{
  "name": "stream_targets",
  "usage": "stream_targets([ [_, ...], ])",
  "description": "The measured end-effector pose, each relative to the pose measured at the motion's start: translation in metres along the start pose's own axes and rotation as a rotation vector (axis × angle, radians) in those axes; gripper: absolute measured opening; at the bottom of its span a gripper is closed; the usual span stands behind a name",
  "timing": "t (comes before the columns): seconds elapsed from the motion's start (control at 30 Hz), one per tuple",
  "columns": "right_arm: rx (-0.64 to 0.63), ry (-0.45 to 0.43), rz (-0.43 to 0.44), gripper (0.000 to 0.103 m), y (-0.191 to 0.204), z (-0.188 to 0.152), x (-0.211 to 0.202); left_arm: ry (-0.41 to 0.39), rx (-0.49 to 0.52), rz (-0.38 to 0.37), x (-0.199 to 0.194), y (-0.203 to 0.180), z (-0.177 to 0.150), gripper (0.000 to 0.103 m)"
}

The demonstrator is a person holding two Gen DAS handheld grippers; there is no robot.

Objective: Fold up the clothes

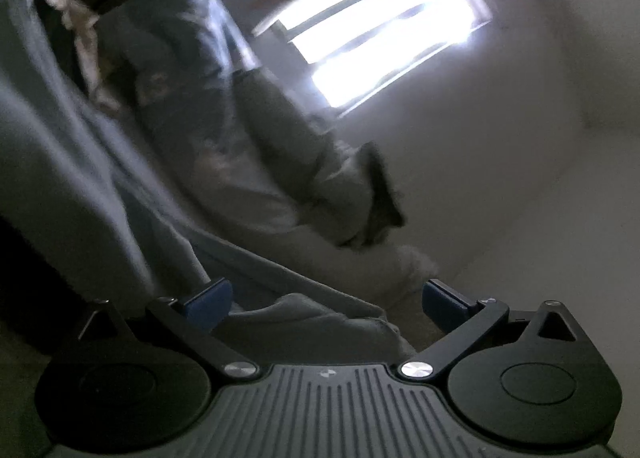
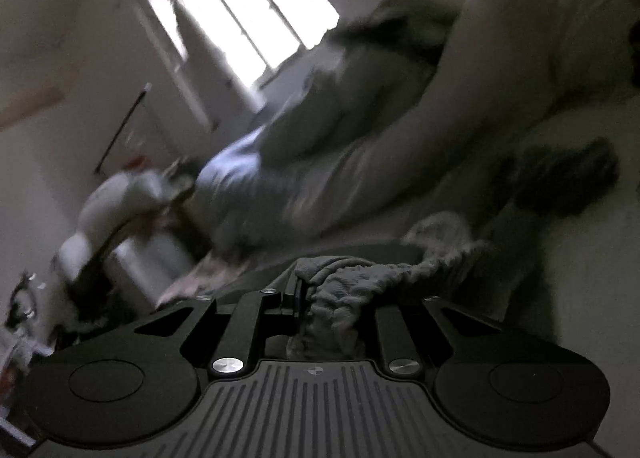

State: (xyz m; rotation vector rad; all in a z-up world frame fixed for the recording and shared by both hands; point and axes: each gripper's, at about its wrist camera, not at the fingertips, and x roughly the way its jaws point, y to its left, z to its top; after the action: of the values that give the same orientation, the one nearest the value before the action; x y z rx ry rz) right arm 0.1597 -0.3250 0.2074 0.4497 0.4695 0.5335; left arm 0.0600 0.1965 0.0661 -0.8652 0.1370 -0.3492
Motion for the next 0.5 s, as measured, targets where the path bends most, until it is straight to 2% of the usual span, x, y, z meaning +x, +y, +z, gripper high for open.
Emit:
stream_targets([
  [0.1,0.026,-0.041,-0.051,0.017,-0.008,0.014,-0.001,0.001,0.003,0.012,-0.001,-0.002,-0.001,0.103],
  [0.23,0.056,-0.009,-0.110,0.017,-0.013,0.013,0.022,0.027,-0.031,0.026,0.001,0.000,-0.007,0.103],
  [0.5,0.071,0.001,-0.137,0.018,-0.006,0.014,0.034,0.127,-0.045,-0.003,0.009,-0.004,-0.029,0.103],
])
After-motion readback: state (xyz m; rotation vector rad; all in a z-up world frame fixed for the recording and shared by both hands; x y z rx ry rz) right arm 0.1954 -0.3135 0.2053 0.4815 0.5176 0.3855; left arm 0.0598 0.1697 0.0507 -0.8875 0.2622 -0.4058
